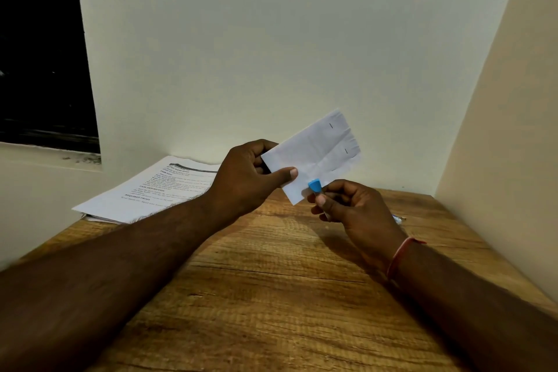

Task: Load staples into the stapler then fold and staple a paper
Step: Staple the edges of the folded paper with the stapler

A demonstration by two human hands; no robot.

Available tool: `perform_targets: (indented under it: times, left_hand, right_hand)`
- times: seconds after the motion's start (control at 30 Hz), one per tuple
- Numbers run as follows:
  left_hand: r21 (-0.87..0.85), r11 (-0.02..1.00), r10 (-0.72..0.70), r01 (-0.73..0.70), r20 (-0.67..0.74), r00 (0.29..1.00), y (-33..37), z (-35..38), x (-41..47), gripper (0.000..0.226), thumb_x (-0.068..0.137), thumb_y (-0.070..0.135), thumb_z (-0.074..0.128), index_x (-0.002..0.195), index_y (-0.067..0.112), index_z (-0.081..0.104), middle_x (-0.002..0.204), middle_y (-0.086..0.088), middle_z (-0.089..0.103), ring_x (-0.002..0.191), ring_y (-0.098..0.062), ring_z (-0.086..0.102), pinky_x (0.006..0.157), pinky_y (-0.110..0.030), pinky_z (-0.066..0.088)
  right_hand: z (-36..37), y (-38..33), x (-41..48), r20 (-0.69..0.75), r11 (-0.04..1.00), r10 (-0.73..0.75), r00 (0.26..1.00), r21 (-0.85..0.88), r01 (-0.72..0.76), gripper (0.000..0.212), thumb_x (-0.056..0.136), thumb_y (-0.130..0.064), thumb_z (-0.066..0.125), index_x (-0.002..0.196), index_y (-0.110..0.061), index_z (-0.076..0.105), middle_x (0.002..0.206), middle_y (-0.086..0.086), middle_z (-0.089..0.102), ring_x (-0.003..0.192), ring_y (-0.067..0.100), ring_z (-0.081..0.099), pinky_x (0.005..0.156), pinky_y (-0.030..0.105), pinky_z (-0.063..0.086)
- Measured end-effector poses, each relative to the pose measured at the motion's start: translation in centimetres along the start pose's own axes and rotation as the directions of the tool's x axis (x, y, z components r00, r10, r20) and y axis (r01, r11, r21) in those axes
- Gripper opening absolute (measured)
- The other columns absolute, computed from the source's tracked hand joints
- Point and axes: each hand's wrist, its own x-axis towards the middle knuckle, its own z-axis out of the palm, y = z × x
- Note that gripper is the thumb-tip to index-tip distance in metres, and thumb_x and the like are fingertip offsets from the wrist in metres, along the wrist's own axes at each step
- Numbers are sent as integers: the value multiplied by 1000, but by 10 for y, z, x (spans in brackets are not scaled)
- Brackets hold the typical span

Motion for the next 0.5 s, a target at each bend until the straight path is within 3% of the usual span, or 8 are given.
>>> perform_targets:
  times: [0.17, 0.5]
  left_hand:
    - [21, 1000, 3, -3, -2, 1000, 1, -1, 0, 39, 87, 27, 98, 119, 27, 77, 109, 5, 85, 97, -11, 85, 87, -41, 72]
    - [17, 1000, 2, -1, -3, 1000, 2, -1, 0, 38, 86, 27, 99, 116, 31, 77, 108, 7, 85, 97, -9, 85, 86, -36, 72]
  right_hand:
    - [1, -3, -2, -20, 999, -12, 1000, 43, 12, 31, 92, -24, 83, 119, -8, 79, 106, 4, 87, 91, 16, 83, 78, 25, 66]
    - [0, -7, -4, -27, 1000, -23, 999, 17, 23, 20, 98, -16, 80, 117, -8, 80, 105, 6, 87, 91, 18, 83, 80, 28, 67]
